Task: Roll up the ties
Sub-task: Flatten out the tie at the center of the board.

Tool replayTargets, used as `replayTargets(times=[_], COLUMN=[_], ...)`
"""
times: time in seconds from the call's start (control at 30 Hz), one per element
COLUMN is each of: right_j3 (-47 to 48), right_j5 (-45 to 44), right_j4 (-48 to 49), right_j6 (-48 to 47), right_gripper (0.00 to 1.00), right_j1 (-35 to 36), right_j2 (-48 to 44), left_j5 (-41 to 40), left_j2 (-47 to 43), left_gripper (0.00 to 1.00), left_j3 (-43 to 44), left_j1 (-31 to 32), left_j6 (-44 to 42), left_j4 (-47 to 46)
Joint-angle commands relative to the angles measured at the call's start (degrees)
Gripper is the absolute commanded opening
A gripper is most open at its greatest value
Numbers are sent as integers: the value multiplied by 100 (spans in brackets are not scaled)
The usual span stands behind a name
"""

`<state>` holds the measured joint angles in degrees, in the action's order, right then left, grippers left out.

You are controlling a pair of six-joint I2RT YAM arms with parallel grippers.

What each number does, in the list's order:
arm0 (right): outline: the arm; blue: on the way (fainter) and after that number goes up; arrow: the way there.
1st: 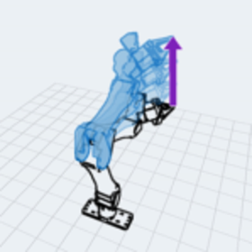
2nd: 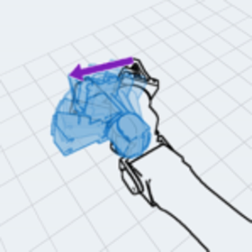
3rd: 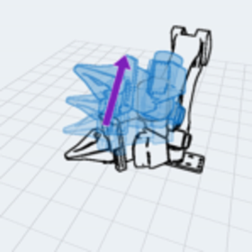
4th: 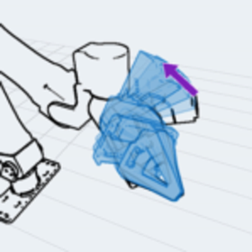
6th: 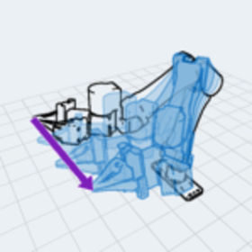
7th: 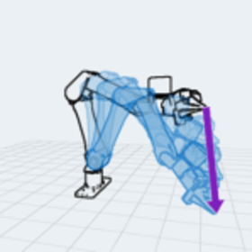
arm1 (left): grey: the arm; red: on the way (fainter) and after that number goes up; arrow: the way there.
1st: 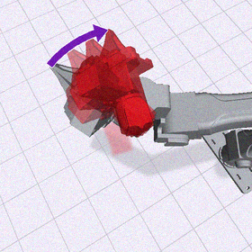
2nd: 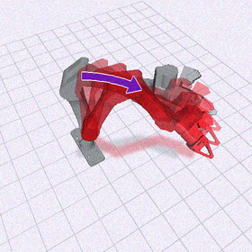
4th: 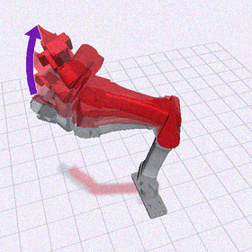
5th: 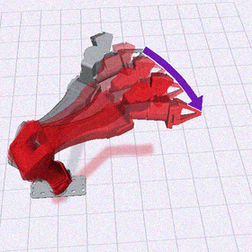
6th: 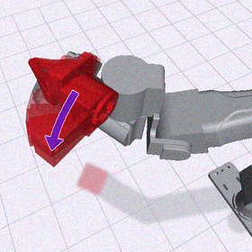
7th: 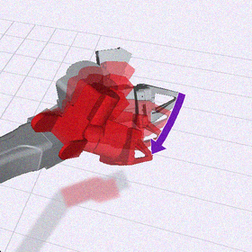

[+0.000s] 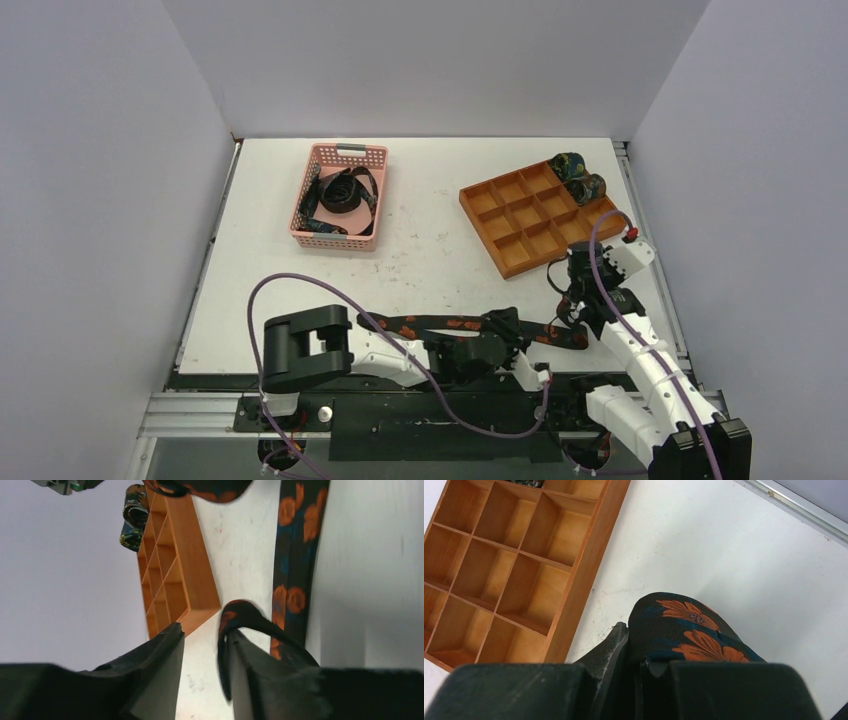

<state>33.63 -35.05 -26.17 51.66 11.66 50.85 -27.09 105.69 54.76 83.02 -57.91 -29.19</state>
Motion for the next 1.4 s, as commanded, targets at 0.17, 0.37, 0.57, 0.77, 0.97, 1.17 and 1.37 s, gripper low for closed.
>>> replayTargets(times=[0.17,0.37,0.57,0.77,0.97,1.17,1.37], right_j3=[-54,-5,-17,-135,-94,-120,-464], right_j5=[-86,-113,155,667,1047,1113,1105], right_j4=[240,205,259,236,8,-259,-197], right_j6=[-224,-246,-452,-767,-975,-854,-478], right_gripper=[5,5,5,5,5,5,5], right_j1=[-25,-24,-35,-128,-213,-232,-268], right_j2=[-106,-143,-216,-379,-542,-843,-967], left_j5=[18,16,846,3923,4416,4569,4199], left_j2=[25,-916,-2127,-2161,-1246,-452,-82], left_gripper=[96,96,97,90,96,96,96], left_j3=[319,-22,76,-6,-461,-730,-351], left_j1=[-14,-58,-686,-2462,-2671,-2900,-2629], left_j6=[840,1362,3850,8001,10075,11107,10883], left_j4=[-1029,-251,1441,1180,-932,-1771,-821])
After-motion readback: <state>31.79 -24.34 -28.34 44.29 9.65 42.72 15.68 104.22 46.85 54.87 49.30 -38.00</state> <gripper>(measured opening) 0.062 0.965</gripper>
